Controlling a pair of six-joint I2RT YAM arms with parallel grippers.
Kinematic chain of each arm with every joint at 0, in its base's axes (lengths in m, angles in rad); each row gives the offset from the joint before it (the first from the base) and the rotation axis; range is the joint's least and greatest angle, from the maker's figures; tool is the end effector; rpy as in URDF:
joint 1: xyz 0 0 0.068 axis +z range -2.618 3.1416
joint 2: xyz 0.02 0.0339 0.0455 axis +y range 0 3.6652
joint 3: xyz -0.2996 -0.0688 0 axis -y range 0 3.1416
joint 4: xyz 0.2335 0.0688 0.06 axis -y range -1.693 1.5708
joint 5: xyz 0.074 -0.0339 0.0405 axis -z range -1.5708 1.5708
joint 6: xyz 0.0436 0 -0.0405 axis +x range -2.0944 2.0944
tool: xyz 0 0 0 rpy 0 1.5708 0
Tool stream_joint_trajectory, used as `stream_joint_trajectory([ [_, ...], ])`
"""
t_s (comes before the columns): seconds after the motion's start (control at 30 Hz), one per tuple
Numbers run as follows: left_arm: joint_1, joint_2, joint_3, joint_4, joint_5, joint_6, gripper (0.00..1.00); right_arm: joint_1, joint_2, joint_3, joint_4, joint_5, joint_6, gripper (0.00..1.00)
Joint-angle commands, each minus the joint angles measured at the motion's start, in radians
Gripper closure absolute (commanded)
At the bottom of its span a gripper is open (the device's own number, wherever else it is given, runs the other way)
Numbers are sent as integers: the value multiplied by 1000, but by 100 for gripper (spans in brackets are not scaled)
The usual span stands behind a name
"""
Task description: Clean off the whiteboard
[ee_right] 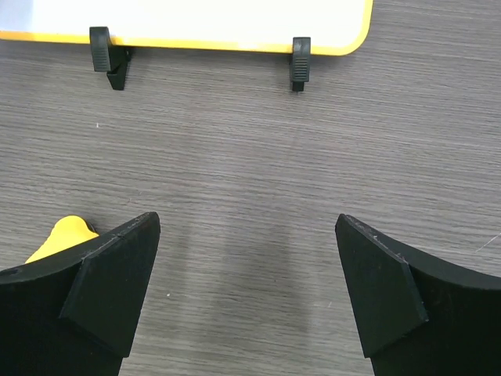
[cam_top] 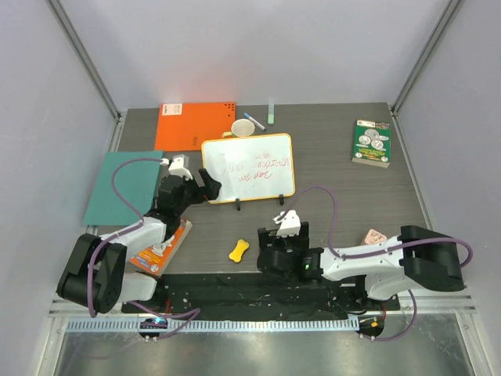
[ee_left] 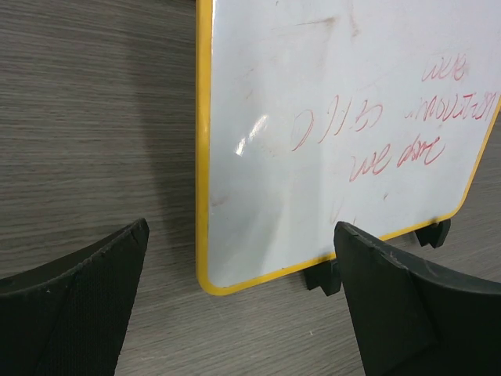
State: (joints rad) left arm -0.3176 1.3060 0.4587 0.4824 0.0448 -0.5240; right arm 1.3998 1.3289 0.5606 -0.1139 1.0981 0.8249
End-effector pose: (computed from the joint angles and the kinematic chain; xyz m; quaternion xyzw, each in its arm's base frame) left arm 0.2378 -0.0802 0.2254 -0.0722 0.8204 -0.2484 0.5099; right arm 0.0753 0.2077 0.2128 -0.0587 0.8200 0.0408 0.5679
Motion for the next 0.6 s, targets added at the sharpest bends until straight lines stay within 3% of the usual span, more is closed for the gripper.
stream_joint_trajectory([
  [0.0,5,-42,-20,51,-34,-19,0,7,56,102,-93,59,83,0],
  [0.1,6,-48,-22,45,-39,-22,0,7,61,171,-185,43,123,0],
  [0.27,6,-13,15,12,-39,-24,0,7,33,225,-202,-61,134,0],
  [0.37,6,-2,29,-5,-39,-24,0,7,39,255,-211,-156,154,9],
  [0.57,5,-17,12,10,-39,-27,0,48,136,349,-273,-244,209,17],
])
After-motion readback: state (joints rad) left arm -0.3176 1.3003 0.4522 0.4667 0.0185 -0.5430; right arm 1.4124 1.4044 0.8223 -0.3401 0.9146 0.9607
